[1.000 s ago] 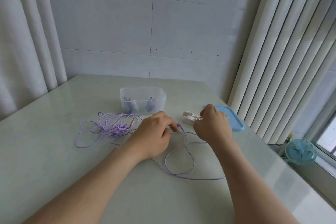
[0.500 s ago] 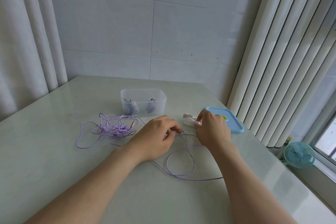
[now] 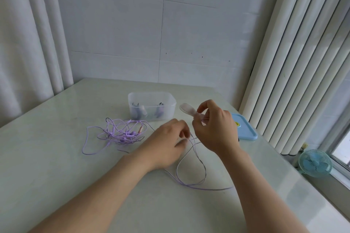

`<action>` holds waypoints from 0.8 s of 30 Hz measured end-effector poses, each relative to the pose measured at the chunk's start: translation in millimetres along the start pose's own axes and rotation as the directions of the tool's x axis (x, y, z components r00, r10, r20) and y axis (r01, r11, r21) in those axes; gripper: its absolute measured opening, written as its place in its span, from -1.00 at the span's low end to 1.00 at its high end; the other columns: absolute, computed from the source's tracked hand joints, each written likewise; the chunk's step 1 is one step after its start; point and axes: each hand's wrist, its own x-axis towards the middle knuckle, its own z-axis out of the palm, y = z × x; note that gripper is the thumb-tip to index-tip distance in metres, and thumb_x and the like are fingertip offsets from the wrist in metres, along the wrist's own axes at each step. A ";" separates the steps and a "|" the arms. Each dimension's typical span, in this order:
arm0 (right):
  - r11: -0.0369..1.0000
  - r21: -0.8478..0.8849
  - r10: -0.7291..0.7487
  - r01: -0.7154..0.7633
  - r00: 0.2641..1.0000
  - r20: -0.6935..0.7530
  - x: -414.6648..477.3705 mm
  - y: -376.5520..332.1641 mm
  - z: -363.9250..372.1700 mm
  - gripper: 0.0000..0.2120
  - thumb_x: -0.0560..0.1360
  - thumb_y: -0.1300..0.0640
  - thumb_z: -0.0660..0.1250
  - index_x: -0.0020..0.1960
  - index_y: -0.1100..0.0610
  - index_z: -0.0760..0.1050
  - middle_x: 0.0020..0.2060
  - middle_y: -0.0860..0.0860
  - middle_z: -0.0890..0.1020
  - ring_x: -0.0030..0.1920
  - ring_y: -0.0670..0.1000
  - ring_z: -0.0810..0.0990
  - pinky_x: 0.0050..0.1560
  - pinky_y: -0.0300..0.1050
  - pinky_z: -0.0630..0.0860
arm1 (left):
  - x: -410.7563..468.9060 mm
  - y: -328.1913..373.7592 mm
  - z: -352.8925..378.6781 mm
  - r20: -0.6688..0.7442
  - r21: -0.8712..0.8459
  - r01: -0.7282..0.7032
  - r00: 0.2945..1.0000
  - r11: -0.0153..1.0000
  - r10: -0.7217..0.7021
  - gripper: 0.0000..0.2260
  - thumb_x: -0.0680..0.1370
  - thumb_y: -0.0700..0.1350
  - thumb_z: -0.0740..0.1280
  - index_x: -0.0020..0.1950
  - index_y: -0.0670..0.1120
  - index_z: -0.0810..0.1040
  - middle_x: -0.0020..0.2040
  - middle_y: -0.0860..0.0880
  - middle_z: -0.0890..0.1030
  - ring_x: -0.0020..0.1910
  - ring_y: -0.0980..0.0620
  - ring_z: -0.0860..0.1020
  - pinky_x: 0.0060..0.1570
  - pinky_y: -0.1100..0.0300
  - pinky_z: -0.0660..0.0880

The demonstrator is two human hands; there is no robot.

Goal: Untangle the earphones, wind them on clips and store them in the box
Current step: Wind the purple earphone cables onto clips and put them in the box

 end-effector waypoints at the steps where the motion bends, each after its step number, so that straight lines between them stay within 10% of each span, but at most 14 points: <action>1: 0.999 0.014 -0.035 0.035 0.999 -0.013 -0.3 -0.5 0.8 -0.94 0.56 0.05 0.32 0.02 -0.06 0.48 -0.41 -0.12 0.54 -0.28 -0.01 0.52 -0.40 -0.13 0.24 | 2.1 1.1 -0.4 -0.124 -0.065 0.065 0.990 0.996 -0.073 -0.97 0.64 -0.11 0.31 0.06 0.00 0.48 0.02 0.05 0.55 -0.01 0.05 0.53 -0.02 0.19 0.41; 6: 0.971 0.038 -0.237 0.235 0.964 0.116 -2.6 0.1 8.2 -0.91 0.61 0.03 0.33 0.06 -0.12 0.44 -0.26 -0.21 0.66 -0.17 -0.07 0.59 -0.28 -0.04 0.49 | 6.9 7.6 -15.9 -0.510 -0.391 0.180 0.774 0.903 -0.375 -0.77 0.62 0.10 0.11 0.05 -0.03 0.41 0.00 -0.02 0.50 -0.01 0.01 0.45 -0.05 0.08 0.32; 11: 0.914 0.221 -0.384 0.340 0.900 0.205 -7.6 -5.4 14.8 -0.84 0.57 0.18 0.39 0.05 -0.08 0.54 -0.27 -0.18 0.65 -0.11 -0.10 0.60 -0.02 -0.04 0.55 | 8.4 3.1 -15.6 -0.141 -0.440 0.374 0.869 0.817 -0.474 -0.62 0.68 0.07 0.14 -0.08 -0.08 0.67 -0.25 -0.03 0.72 -0.26 -0.02 0.63 -0.19 0.06 0.57; 17: 0.926 0.248 -0.312 0.285 0.947 0.077 -4.4 -7.9 10.6 -0.93 0.56 0.11 0.48 -0.01 -0.05 0.69 -0.30 -0.21 0.65 -0.23 -0.21 0.56 -0.19 -0.43 0.33 | 8.2 -0.8 -24.3 0.091 -0.637 0.409 0.882 0.654 -0.463 -0.65 0.74 -0.05 0.17 0.02 -0.19 0.68 -0.18 -0.06 0.71 -0.34 0.02 0.50 -0.30 0.17 0.46; 24: 0.678 0.735 -0.164 -0.011 0.972 0.166 -2.5 -16.3 -3.6 -0.81 0.63 0.31 0.36 0.18 0.12 0.65 -0.13 -0.01 0.78 -0.29 0.10 0.62 -0.21 -0.04 0.58 | 13.8 -1.5 -25.9 0.175 -0.906 0.345 0.834 0.245 -0.523 -0.75 0.75 -0.18 0.17 0.17 -0.27 0.60 -0.04 -0.17 0.54 -0.23 -0.08 0.64 -0.12 -0.01 0.70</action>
